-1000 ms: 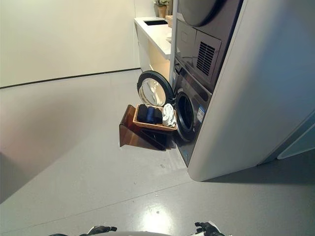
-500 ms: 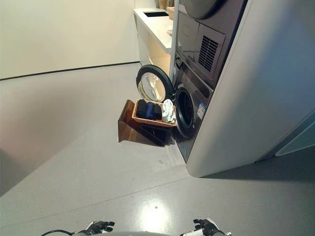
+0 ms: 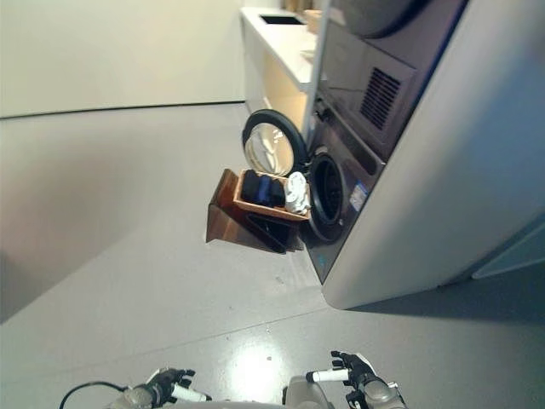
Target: Pick up the clothes and place them into the washing machine
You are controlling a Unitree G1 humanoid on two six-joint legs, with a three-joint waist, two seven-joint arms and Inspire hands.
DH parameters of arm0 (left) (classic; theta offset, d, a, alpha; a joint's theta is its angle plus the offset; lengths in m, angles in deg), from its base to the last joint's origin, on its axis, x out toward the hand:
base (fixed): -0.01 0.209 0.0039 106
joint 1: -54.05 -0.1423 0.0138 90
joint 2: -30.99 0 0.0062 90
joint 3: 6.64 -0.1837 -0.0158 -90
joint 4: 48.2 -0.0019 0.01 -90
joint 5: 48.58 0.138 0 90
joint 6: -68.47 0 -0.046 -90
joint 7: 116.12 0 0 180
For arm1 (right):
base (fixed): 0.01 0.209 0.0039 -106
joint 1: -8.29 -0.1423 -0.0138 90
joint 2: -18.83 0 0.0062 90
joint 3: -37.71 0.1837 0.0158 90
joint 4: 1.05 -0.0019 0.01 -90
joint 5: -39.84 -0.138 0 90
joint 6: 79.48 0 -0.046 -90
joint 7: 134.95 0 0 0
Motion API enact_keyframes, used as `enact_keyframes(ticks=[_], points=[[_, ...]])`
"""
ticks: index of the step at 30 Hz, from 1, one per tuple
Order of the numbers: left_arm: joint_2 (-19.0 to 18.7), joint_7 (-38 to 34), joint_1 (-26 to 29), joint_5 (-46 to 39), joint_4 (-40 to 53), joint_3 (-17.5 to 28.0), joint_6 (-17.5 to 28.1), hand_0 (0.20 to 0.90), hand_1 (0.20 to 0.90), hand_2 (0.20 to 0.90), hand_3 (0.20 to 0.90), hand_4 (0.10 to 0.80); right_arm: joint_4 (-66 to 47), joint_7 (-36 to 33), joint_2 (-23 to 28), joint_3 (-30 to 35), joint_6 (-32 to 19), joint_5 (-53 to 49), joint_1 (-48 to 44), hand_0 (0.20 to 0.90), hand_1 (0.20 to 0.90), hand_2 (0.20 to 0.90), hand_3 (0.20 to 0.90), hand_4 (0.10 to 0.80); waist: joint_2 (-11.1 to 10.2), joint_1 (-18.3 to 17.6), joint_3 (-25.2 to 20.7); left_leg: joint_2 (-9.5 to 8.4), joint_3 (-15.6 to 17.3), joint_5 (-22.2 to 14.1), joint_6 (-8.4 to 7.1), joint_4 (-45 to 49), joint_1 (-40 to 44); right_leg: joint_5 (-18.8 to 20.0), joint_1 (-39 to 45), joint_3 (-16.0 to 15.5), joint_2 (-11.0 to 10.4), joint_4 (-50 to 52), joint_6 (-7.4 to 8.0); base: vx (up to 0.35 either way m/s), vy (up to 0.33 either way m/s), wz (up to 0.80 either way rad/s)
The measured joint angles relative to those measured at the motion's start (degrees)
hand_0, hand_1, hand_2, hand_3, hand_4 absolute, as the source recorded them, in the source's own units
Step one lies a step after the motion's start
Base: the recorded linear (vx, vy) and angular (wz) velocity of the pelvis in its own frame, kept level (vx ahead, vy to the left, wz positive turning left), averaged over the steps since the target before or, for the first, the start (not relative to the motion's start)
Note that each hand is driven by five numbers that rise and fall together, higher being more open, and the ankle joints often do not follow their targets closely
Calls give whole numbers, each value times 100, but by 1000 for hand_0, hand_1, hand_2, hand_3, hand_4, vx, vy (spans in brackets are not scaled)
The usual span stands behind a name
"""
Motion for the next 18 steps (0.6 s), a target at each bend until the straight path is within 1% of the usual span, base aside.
enact_keyframes(ticks=[1, 2, 3, 4, 5, 6, 7, 8, 9, 10, 11, 12, 13, 14, 15, 16, 17, 18], points=[[-18, -17, 1, -2, -12, -54, -4, 900, 900, 900, 900, 800, 40, -7, -32, 82, 8, -20, 35, 900, 900, 900, 900, 800, -40, -4, -15, -33, -115, -20, -28, -1, 8, 10, 17, -56, -7, -506, -16, 578, -81, 81], [-8, -13, 10, -1, -72, -122, -9, 900, 900, 900, 900, 800, 77, -10, -33, 178, 6, -17, 35, 900, 900, 900, 900, 800, -14, -16, -12, -34, -164, -47, -73, 50, -23, 36, 101, -208, -73, -1114, -6, 567, -84, 74], [-3, -19, -14, -4, -104, -141, -4, 900, 900, 900, 900, 800, 119, -8, -57, 342, 19, -19, 46, 900, 900, 900, 900, 800, -13, -45, -34, -34, -253, -117, -180, -4, 17, 81, 80, -341, -146, -1606, 56, 537, -86, 83], [-8, -15, -38, -4, -186, -125, -3, 900, 900, 900, 900, 800, 190, -11, -93, 437, 20, -24, 67, 900, 900, 900, 900, 800, -31, -135, -88, -14, -292, -153, -241, -6, 24, 133, 111, -516, -214, -2023, 109, 501, -84, 72], [-65, -14, -127, -6, -202, -129, -5, 900, 900, 900, 900, 800, 205, -14, -149, 524, 40, -19, 115, 900, 900, 900, 900, 800, -135, -154, -190, -70, -318, -256, -388, -5, 71, 112, 99, -596, -284, -2273, 123, 517, -90, 53], [-100, -17, -175, -7, -219, -130, -13, 900, 900, 900, 900, 800, 230, -8, -173, 511, 52, -13, 135, 900, 900, 900, 900, 800, -215, -170, -231, -133, -321, -294, -462, 61, 131, 327, 112, -552, -373, -2341, 50, 523, -126, 33], [-41, -15, -219, -7, -291, -119, -32, 900, 900, 900, 900, 800, 274, -21, -154, 496, 76, -14, 137, 900, 900, 900, 900, 800, -161, -224, -240, -143, -311, -535, -732, 725, 42, 680, 274, -506, -338, -2330, 11, 518, -162, 16], [58, -10, -286, -7, -304, -106, -38, 900, 900, 900, 900, 800, 284, -20, -102, 453, 99, -15, 154, 900, 900, 900, 900, 800, -61, -257, -282, -107, -306, -1023, -882, 1613, -93, 728, 400, -431, -270, -2281, -32, 499, -212, 3], [221, -7, -357, -4, -344, -97, -35, 900, 900, 900, 900, 800, 284, -8, 0, 388, 103, -15, 235, 900, 900, 900, 900, 800, 134, -310, -410, 15, -348, -1380, -1052, 2208, -168, 708, 553, -397, -96, -2224, -134, 497, -245, -6], [365, -10, -365, -5, -359, -106, -14, 900, 900, 900, 900, 800, 273, -7, 73, 406, 109, -21, 345, 900, 900, 900, 900, 800, 391, -372, -615, 203, -480, -1575, -1078, 2169, -67, 664, 581, -298, 149, -2072, -328, 423, -233, 0], [387, -15, -351, -7, -338, -116, 25, 900, 900, 900, 900, 800, 268, -7, 74, 411, 112, -21, 346, 900, 900, 900, 900, 800, 432, -420, -681, 238, -469, -1574, -1073, 2045, 37, 713, 590, -288, 213, -2006, -421, 399, -215, 42], [420, -21, -228, -9, -261, -176, 36, 900, 900, 900, 900, 800, 244, -11, 66, 467, 126, -20, 324, 900, 900, 900, 900, 800, 433, -499, -694, 202, -477, -1574, -1104, 2248, -14, 700, 638, -293, 266, -1944, -511, 428, -234, 55], [449, -18, -11, -11, -206, -216, 130, 900, 900, 900, 900, 800, 268, -16, 66, 447, 183, -17, 311, 900, 900, 900, 900, 800, 326, -519, -693, 179, -462, -1451, -1439, 2725, -200, 673, 789, -290, 256, -2036, -651, 488, -266, 48], [474, -16, 59, -11, -183, -261, 150, 900, 900, 900, 900, 800, 284, -19, 88, 392, 238, -13, 307, 900, 900, 900, 900, 800, 265, -478, -709, 191, -481, -1352, -1632, 3131, -358, 691, 866, -264, 283, -2021, -695, 451, -252, 21], [457, -15, 225, 3, -109, -376, 116, 900, 900, 900, 900, 800, 233, -44, 120, 353, 280, -30, 252, 900, 900, 900, 900, 800, 202, -431, -585, 143, -456, -1145, -1743, 4131, -746, 502, 993, -176, 310, -1966, -804, 416, -207, -21], [443, -22, 222, -1, -54, -413, 137, 900, 900, 900, 900, 800, 288, -49, 129, 227, 332, -34, 317, 900, 900, 900, 900, 800, 59, -293, -536, 101, -429, -681, -1807, 4741, -937, 547, 1119, -53, 297, -1975, -853, 348, -189, -50], [427, -23, 179, 0, -64, -399, 110, 900, 900, 900, 900, 800, 254, -53, 133, 88, 364, -40, 338, 900, 900, 900, 900, 800, -106, -214, -554, 33, -385, -269, -1882, 4972, -967, 513, 1282, 68, 273, -1981, -883, 360, -201, -67], [416, -32, 189, -5, -58, -392, 114, 900, 900, 900, 900, 800, 166, -83, 165, -29, 363, -85, 315, 900, 900, 900, 900, 800, -142, -208, -523, 114, -291, 243, -1792, 5282, -1095, 462, 1392, 77, 288, -1961, -953, 360, -165, -55]])
